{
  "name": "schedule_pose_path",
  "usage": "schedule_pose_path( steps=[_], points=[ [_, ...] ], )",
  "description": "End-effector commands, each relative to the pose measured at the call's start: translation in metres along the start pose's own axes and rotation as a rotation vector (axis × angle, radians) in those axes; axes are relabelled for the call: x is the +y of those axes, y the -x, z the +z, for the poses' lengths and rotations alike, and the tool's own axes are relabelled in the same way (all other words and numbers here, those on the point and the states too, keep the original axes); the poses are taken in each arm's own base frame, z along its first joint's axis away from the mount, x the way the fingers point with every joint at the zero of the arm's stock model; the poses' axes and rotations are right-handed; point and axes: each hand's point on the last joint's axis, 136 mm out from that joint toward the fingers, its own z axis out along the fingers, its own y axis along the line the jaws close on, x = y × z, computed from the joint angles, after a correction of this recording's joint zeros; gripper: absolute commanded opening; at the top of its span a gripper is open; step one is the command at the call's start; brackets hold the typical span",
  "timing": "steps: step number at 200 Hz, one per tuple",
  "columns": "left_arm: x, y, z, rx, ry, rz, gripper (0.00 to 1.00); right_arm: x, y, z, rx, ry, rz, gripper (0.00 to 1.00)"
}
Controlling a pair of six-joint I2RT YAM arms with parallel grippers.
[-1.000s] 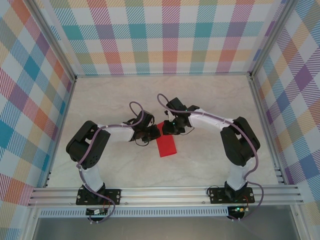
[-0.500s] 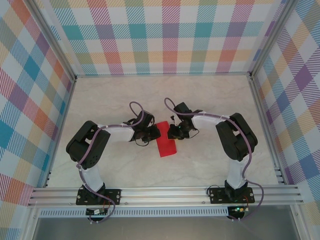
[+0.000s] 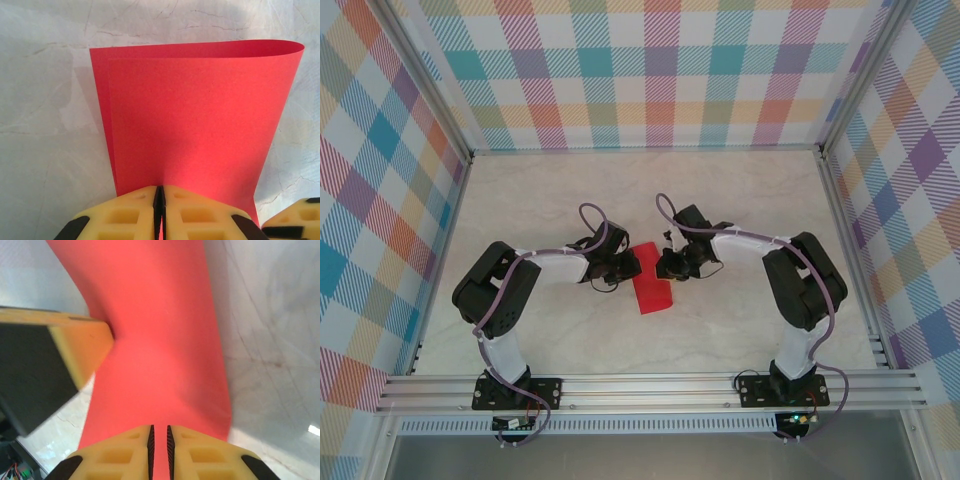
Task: Fold a paper plane with a square sheet of paper (pick it up from the middle)
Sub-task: Fold the square sheet of paper in half at the center of the table.
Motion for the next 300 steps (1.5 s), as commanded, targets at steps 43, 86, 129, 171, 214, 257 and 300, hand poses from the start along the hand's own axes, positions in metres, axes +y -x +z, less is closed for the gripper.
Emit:
schedule_pose_path(
  steps=[43,86,129,171,214,257,300],
  points=[
    [0.06,-0.039,0.011,0.104,0.212,-0.03,0.12,-0.04,-0.032,0.011,0.071,-0.129,0.103,0.11],
    [0.06,-0.039,0.013,0.105,0.211,-0.033,0.12,-0.002,-0.028,-0.012,0.026,-0.009,0.061,0.11],
    [0.06,-0.04,0.013,0.107,0.21,-0.034,0.12,-0.024,-0.052,0.008,0.095,-0.035,0.119,0.11],
    [0.061,-0.04,0.012,0.108,0.213,-0.033,0.12,-0.038,-0.068,0.003,0.114,-0.089,0.124,0.11],
    [0.06,-0.04,0.013,0.106,0.21,-0.036,0.12,-0.013,-0.067,-0.015,0.084,0.008,0.094,0.12],
    [0.058,-0.039,0.014,0.108,0.203,-0.033,0.12,-0.041,-0.085,0.003,0.141,-0.064,0.147,0.11],
    [0.058,-0.039,0.013,0.109,0.202,-0.03,0.12,-0.004,-0.05,-0.028,-0.001,0.002,0.056,0.12]
  ],
)
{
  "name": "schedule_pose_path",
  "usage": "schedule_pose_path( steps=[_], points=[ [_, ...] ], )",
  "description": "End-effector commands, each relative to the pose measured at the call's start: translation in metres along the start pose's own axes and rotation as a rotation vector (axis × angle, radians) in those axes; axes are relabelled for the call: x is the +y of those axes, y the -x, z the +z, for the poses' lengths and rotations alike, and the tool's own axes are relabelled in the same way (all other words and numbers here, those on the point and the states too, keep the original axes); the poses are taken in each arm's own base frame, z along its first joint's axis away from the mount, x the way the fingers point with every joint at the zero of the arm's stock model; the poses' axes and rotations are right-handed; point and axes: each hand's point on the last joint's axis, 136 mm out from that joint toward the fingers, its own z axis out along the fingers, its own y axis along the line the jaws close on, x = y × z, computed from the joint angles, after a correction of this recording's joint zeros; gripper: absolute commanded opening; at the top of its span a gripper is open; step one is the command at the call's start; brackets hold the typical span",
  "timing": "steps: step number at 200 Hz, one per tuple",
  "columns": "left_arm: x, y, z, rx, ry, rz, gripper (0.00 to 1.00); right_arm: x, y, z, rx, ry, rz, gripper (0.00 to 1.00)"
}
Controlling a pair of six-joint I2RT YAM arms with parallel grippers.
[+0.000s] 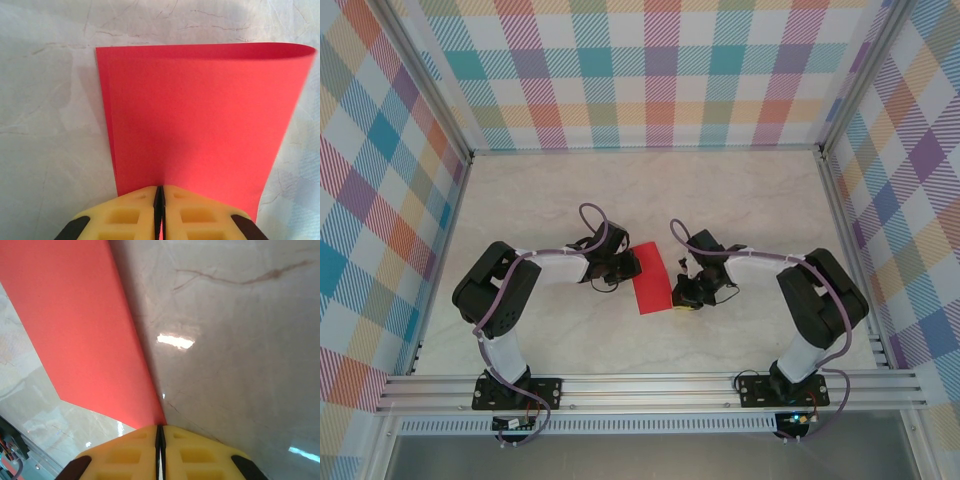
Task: Fold a paper plane with a square sheet of paper (pick it up from the middle)
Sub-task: Fold the square sheet of paper in half at the center of the table.
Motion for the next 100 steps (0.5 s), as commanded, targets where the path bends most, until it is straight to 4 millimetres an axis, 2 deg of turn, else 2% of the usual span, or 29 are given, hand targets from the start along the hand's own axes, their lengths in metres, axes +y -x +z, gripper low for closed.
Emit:
schedule_pose_path(
  steps=[1,16,31,71,100],
  points=[
    [0.058,-0.039,0.012,0.109,0.202,-0.03,0.12,0.029,0.018,-0.026,-0.096,0.042,-0.061,0.12],
    [0.057,-0.039,0.013,0.109,0.202,-0.03,0.12,0.047,0.039,-0.04,-0.169,0.061,-0.108,0.13],
    [0.058,-0.039,0.013,0.11,0.204,-0.029,0.12,0.057,0.064,-0.043,-0.219,0.043,-0.129,0.13],
    [0.058,-0.04,0.012,0.115,0.209,-0.026,0.12,0.078,0.114,-0.023,-0.247,0.058,-0.16,0.13],
    [0.059,-0.041,0.011,0.121,0.216,-0.025,0.11,0.07,0.132,-0.005,-0.24,0.064,-0.142,0.12]
  ],
)
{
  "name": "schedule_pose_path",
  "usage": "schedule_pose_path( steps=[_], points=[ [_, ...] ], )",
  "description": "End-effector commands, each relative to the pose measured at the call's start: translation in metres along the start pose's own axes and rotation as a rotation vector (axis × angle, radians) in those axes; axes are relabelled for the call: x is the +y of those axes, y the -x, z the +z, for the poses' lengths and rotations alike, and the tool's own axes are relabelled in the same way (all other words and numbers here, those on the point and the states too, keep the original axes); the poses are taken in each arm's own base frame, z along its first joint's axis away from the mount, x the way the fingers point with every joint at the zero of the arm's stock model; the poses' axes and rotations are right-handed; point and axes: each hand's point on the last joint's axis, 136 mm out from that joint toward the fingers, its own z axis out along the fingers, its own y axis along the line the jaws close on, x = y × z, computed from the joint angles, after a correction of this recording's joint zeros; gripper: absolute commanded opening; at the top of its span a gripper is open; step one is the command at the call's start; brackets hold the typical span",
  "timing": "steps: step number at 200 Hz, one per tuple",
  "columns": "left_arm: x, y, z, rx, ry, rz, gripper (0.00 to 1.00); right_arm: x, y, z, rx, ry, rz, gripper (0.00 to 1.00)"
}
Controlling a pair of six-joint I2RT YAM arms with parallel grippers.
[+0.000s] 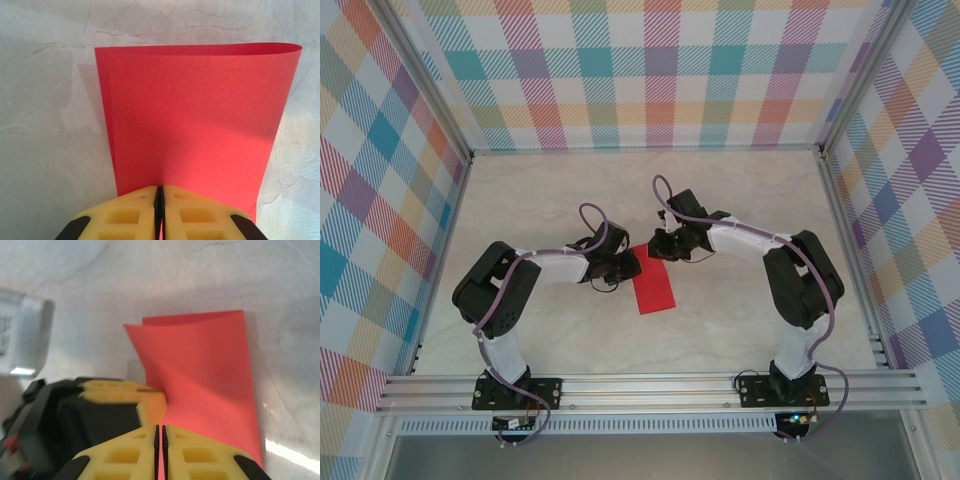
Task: Fold a paper plane with a square sheet of paper (pick it up from the middle)
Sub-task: Fold the square sheet of paper in half at the center of the table.
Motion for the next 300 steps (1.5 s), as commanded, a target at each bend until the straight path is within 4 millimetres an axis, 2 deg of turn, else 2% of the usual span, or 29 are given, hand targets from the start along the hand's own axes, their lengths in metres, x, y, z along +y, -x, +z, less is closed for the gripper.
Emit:
schedule_pose_path(
  steps=[1,55,77,108,146,184,199,233,247,278,300],
  points=[
    [0.059,-0.041,0.012,0.12,0.215,-0.026,0.11,-0.012,0.006,0.017,0.011,-0.005,-0.006,0.12],
    [0.064,-0.046,0.008,0.133,0.227,-0.026,0.11,-0.054,-0.005,0.038,0.036,-0.031,0.084,0.12],
    [0.064,-0.048,0.005,0.138,0.226,-0.017,0.11,-0.041,-0.001,0.033,0.024,0.025,0.093,0.12],
    [0.064,-0.047,0.003,0.135,0.233,-0.009,0.11,-0.016,0.021,0.011,-0.058,0.073,0.052,0.13],
    [0.063,-0.045,0.004,0.132,0.234,-0.01,0.11,-0.032,0.031,0.026,-0.057,0.016,0.084,0.13],
    [0.065,-0.047,0.004,0.134,0.238,-0.008,0.11,-0.055,0.029,0.038,-0.049,-0.055,0.133,0.12],
    [0.065,-0.046,0.004,0.133,0.236,-0.009,0.11,-0.052,0.029,0.036,-0.041,-0.049,0.13,0.12],
    [0.064,-0.046,0.004,0.132,0.235,-0.007,0.11,-0.023,0.046,0.016,-0.085,0.022,0.094,0.13],
    [0.064,-0.046,0.004,0.131,0.236,-0.007,0.11,-0.019,0.051,0.017,-0.085,0.032,0.09,0.13],
    [0.063,-0.045,0.004,0.13,0.236,-0.008,0.11,-0.033,0.047,0.033,-0.056,0.004,0.118,0.13],
    [0.064,-0.045,0.003,0.13,0.238,-0.007,0.11,-0.05,0.041,0.044,-0.044,-0.052,0.143,0.12]
  ],
)
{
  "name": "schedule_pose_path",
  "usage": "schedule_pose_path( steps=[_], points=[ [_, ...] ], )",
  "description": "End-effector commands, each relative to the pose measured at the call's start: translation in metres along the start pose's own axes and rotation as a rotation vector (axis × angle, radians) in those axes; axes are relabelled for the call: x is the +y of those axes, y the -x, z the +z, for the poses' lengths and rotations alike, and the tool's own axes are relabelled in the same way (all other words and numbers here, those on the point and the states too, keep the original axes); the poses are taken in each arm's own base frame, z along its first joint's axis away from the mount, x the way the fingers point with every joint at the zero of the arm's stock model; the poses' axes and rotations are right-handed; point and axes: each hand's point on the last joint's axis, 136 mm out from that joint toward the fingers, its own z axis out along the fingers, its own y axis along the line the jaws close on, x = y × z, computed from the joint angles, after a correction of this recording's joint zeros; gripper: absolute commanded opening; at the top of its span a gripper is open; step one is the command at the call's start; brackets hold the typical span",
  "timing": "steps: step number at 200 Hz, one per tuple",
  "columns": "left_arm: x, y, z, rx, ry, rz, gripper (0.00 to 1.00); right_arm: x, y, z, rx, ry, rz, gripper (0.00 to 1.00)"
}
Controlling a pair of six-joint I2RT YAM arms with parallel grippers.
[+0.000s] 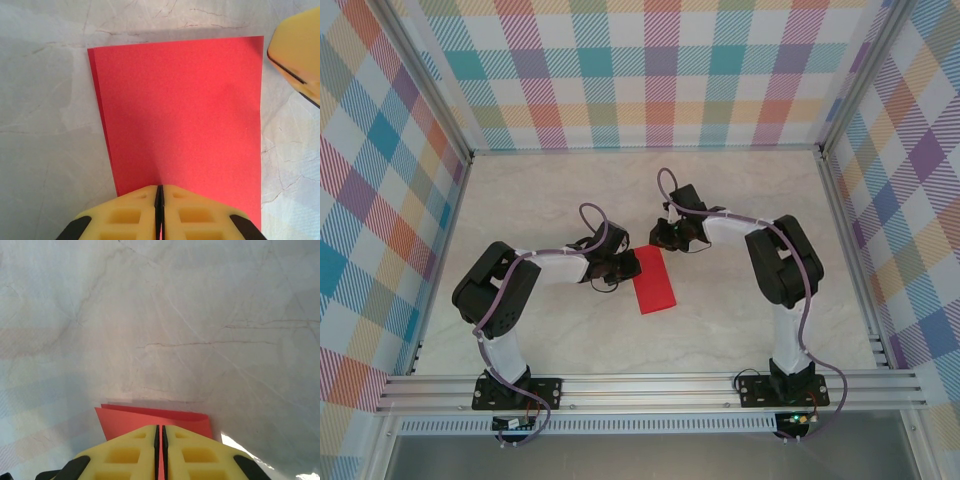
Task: Fold a paper plane with a square sheet of paper (pick it up from the middle)
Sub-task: Fold the square sheet of paper in half at the center of the table.
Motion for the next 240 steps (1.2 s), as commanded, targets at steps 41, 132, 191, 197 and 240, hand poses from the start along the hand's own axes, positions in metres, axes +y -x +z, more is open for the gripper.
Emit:
schedule_pose_path(
  steps=[41,132,191,197,240],
  points=[
    [0.063,-0.045,0.004,0.126,0.233,-0.013,0.11,-0.023,-0.005,0.015,0.027,-0.074,0.05,0.12],
    [0.058,-0.042,0.004,0.121,0.222,-0.013,0.11,0.009,-0.062,-0.042,0.115,0.093,0.035,0.16],
    [0.054,-0.038,0.003,0.113,0.217,-0.009,0.11,-0.014,-0.095,-0.036,0.187,0.049,0.062,0.14],
    [0.054,-0.038,0.002,0.114,0.216,-0.01,0.11,-0.017,-0.097,-0.035,0.189,0.039,0.066,0.14],
    [0.048,-0.036,-0.001,0.111,0.203,-0.005,0.11,-0.039,-0.104,-0.026,0.199,-0.035,0.092,0.13]
  ],
)
